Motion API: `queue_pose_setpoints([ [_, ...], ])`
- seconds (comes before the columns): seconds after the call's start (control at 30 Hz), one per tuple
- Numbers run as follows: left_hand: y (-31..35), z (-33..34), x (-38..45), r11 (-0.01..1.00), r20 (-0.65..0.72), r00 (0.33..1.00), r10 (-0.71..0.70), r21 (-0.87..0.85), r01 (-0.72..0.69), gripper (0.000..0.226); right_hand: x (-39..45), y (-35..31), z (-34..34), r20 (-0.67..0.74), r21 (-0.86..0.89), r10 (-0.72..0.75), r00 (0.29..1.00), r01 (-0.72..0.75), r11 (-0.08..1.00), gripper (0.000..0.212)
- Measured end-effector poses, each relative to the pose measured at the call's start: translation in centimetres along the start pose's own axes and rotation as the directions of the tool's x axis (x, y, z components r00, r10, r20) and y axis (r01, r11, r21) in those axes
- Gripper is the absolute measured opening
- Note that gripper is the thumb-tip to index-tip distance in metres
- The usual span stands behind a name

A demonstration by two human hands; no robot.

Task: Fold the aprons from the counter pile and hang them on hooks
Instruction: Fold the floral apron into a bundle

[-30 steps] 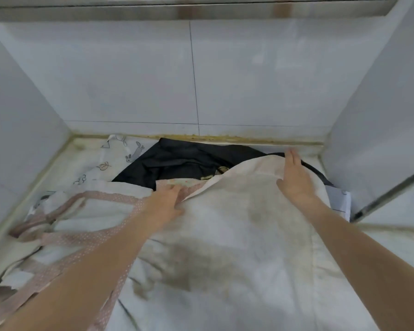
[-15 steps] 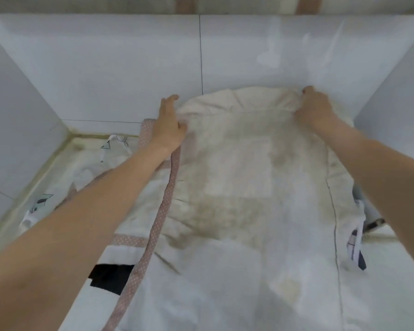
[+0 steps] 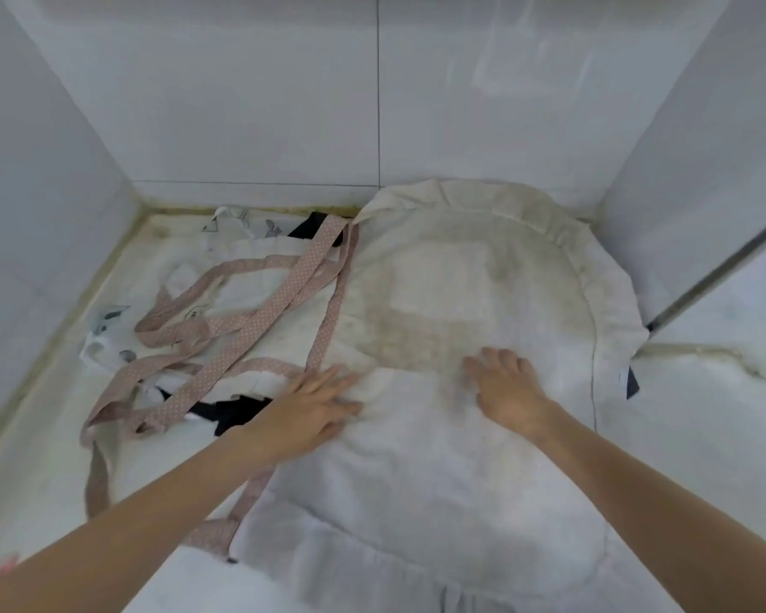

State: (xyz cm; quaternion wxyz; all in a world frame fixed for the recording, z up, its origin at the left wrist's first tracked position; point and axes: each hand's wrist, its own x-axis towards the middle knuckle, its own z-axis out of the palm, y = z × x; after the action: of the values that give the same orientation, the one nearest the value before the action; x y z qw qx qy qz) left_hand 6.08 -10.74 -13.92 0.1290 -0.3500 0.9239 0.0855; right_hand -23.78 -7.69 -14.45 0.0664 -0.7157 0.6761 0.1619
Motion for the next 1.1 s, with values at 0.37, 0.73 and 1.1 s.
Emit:
queue_pose_setpoints([
  [0.37, 5.4, 5.1, -11.5, 0.999, 0.270, 0.962, 0.030, 0.030, -0.039, 0.100, -14.2, -11.2, 0.8, 0.267, 0.347, -0.363, 0.893, 0.262, 0.900, 0.086],
  [0.73, 4.8, 4.4, -12.5, 0.930, 0.039, 0.983, -0.180, 0.332, 0.157, 0.073, -18.7, -13.4, 3.7, 0.373, 0.117, -0.204, 0.905, 0.173, 0.978, 0.087],
  [1.1, 4.3, -7.3, -11.8, 0.660, -0.358, 0.798, -0.485, -0.748, 0.066, 0.007, -17.4, -5.6, -6.6, -0.164, 0.415, 0.359, 0.919, -0.266, 0.870, 0.027],
])
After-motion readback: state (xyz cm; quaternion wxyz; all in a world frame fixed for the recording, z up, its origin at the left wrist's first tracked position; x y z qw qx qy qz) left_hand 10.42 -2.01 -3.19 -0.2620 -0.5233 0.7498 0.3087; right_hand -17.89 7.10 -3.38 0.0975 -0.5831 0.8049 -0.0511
